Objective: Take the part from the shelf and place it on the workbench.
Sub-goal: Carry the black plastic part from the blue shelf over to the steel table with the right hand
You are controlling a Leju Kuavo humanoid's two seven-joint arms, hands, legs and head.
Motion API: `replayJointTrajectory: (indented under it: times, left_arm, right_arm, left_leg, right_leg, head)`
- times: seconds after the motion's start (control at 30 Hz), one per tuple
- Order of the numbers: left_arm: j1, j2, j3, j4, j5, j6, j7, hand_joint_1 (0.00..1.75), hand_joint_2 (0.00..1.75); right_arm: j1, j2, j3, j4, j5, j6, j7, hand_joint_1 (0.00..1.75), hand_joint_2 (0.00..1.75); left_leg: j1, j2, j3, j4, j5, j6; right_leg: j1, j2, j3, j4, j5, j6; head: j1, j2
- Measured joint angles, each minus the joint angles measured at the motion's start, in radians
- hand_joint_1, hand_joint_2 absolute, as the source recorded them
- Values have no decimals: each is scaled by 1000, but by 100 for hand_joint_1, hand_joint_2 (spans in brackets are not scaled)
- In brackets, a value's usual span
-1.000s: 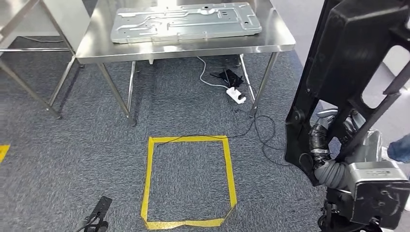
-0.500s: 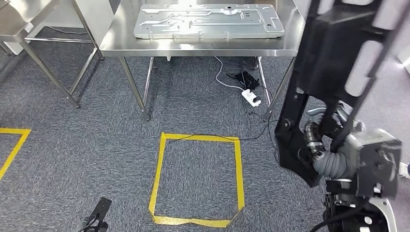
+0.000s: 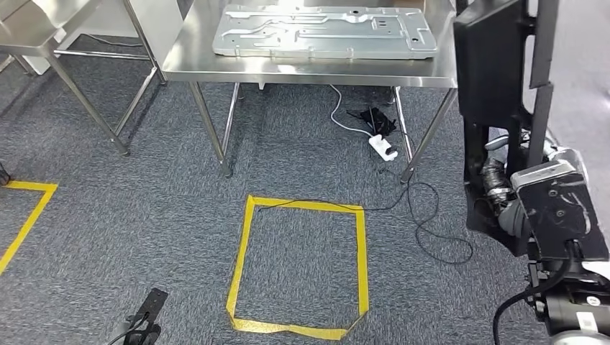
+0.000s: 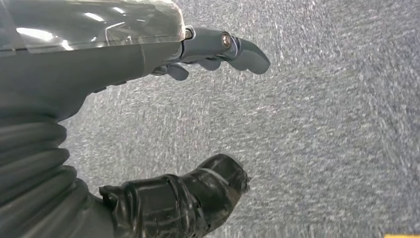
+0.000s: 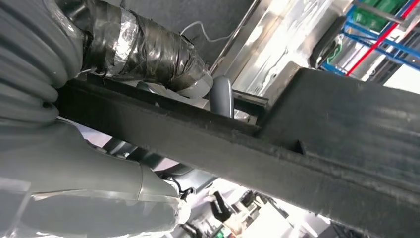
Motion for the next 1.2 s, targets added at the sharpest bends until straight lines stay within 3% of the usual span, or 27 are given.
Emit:
replayJointTrajectory:
  times: [0.07, 0.1, 0.2, 0.23, 0.27, 0.3, 0.33, 0.4, 0.43, 0.57, 0.63, 0.7, 0.73, 0.77, 0.8, 0.87, 0.9, 0.93, 1.0, 1.1, 1.13, 1.2]
  left_arm:
    - [0, -1, 0, 0, -3, 0, 1, 0, 175]
    - [-1, -1, 0, 0, -4, 0, 1, 0, 175]
    - [-1, -1, 0, 0, -12, 0, 5, 0, 175]
    - [0, 0, 1, 0, -14, -1, 6, 0, 175]
    - [0, 0, 1, 0, -16, -2, 6, 0, 175]
    - [0, 0, 1, 0, -18, -2, 6, 0, 175]
    - [-1, 0, 1, 0, -20, -3, 6, 0, 175]
    - [-3, 0, 1, 0, -22, -7, 5, 0, 175]
    - [-3, 0, 1, 0, -23, -9, 5, 0, 175]
    - [0, 0, 2, 0, -25, -17, 6, 0, 175]
    - [-1, 0, 2, 0, -26, -18, 6, 0, 175]
    - [0, 0, 2, 0, -27, -19, 7, 0, 175]
    - [1, 0, 3, 0, -27, -19, 7, 0, 175]
    - [1, 0, 3, 0, -27, -20, 7, 0, 175]
    - [1, 0, 3, 0, -28, -21, 7, 0, 175]
    - [1, -2, 3, 1, -29, -23, 7, 0, 175]
    - [1, -3, 3, 1, -30, -23, 7, 0, 175]
    - [1, -4, 4, 1, -30, -24, 7, 0, 175]
    - [2, -5, 4, 1, -31, -25, 7, 0, 175]
    - [1, -6, 5, 1, -31, -25, 6, 0, 175]
    - [1, -6, 5, 1, -31, -25, 6, 0, 175]
    - [2, -7, 6, 1, -32, -26, 6, 0, 175]
  right_arm:
    - [-5, -8, -1, 1, 4, 7, 0, 175, 175]
    - [-7, -11, -1, 1, 6, 13, 1, 175, 175]
    - [-13, -20, -1, 2, 24, 50, 5, 175, 175]
    - [-15, -23, -1, 3, 31, 66, 6, 175, 175]
    - [-18, -27, -1, 4, 37, 79, 8, 175, 175]
    - [-22, -30, -1, 5, 41, 91, 8, 175, 175]
    - [-26, -34, -1, 5, 45, 100, 8, 175, 175]
    - [-35, -42, -1, 5, 52, 114, 9, 175, 175]
    - [-39, -45, -1, 5, 55, 119, 9, 175, 175]
    - [-44, -57, -1, 5, 69, 131, 10, 175, 175]
    - [-46, -61, -1, 5, 75, 135, 10, 175, 175]
    - [-45, -62, -1, 6, 78, 138, 10, 175, 175]
    - [-44, -62, 0, 7, 78, 139, 10, 175, 175]
    - [-42, -62, 0, 8, 79, 139, 10, 175, 175]
    - [-42, -63, 0, 9, 79, 139, 10, 175, 175]
    - [-43, -64, 0, 10, 80, 139, 10, 175, 175]
    - [-44, -65, 0, 10, 80, 139, 10, 175, 175]
    - [-45, -66, 0, 10, 80, 139, 10, 175, 175]
    - [-46, -68, 0, 10, 80, 140, 10, 175, 175]
    - [-47, -69, 0, 10, 81, 140, 10, 175, 175]
    - [-48, -69, 0, 10, 82, 141, 10, 175, 175]
    - [-48, -69, 0, 10, 85, 145, 11, 175, 175]
  left_leg:
    - [0, 4, -8, 18, -15, -10]
    - [1, 7, -23, 51, -36, -15]
    - [4, 13, -109, 232, -118, -25]
    - [4, 14, -127, 268, -123, -27]
    - [5, 15, -129, 268, -110, -28]
    - [6, 16, -111, 229, -80, -27]
    - [6, 17, -79, 162, -45, -26]
    - [4, 19, -22, 47, -9, -19]
    - [3, 19, -8, 19, -7, -14]
    - [4, 16, -2, 9, -10, 11]
    - [7, 15, 3, 5, -10, 21]
    - [4, 15, 6, 5, -14, 28]
    - [3, 14, 8, 6, -16, 30]
    - [1, 13, 11, 6, -19, 31]
    - [-1, 11, 16, 6, -22, 31]
    - [-3, 7, 29, 5, -31, 29]
    - [-5, 5, 32, 5, -34, 27]
    - [-5, 4, 33, 5, -36, 23]
    - [-5, 3, 33, 1, -38, 13]
    - [-6, 7, 25, 24, -58, -4]
    - [-5, 9, 4, 67, -79, -9]
    - [-3, 11, -69, 197, -125, -18]
  right_leg:
    - [-5, -3, 5, -9, 4, -8]
    - [-9, -5, 8, -13, 5, -13]
    - [-9, -8, 10, -13, 4, -19]
    - [-8, -9, 10, -13, 3, -20]
    - [-9, -9, 11, -11, 2, -20]
    - [-9, -9, 11, -9, 0, -18]
    - [-10, -10, 12, -6, -3, -15]
    - [-6, -9, 10, 2, -10, -6]
    - [-4, -9, 8, 5, -12, 0]
    - [-4, -9, 4, 14, -23, 17]
    - [-5, -8, -37, 98, -66, 24]
    - [-5, -6, -111, 235, -116, 27]
    - [-5, -6, -140, 281, -124, 27]
    - [-5, -6, -152, 289, -110, 25]
    - [-4, -6, -142, 255, -78, 21]
    - [1, -5, -83, 119, -2, 7]
    - [5, -4, -55, 59, 19, 0]
    - [9, -4, -37, 24, 25, -5]
    - [14, -3, -28, 5, 20, -10]
    - [2, -7, -9, -16, 21, -19]
    - [-2, -9, -2, -22, 21, -23]
    - [-1, -11, 4, -22, 15, -28]
  head:
    - [-2, 0]
    - [-4, 0]
    - [-7, 0]
    - [-7, 0]
    - [-7, 0]
    - [-7, 0]
    - [-7, 0]
    - [-7, 0]
    - [-7, 0]
    - [-5, 0]
    - [1, 0]
    - [5, 0]
    - [5, 0]
    - [5, 0]
    - [5, 0]
    - [5, 0]
    - [5, 0]
    - [4, 0]
    - [4, 0]
    - [2, 0]
    - [0, 0]
    - [-3, 0]
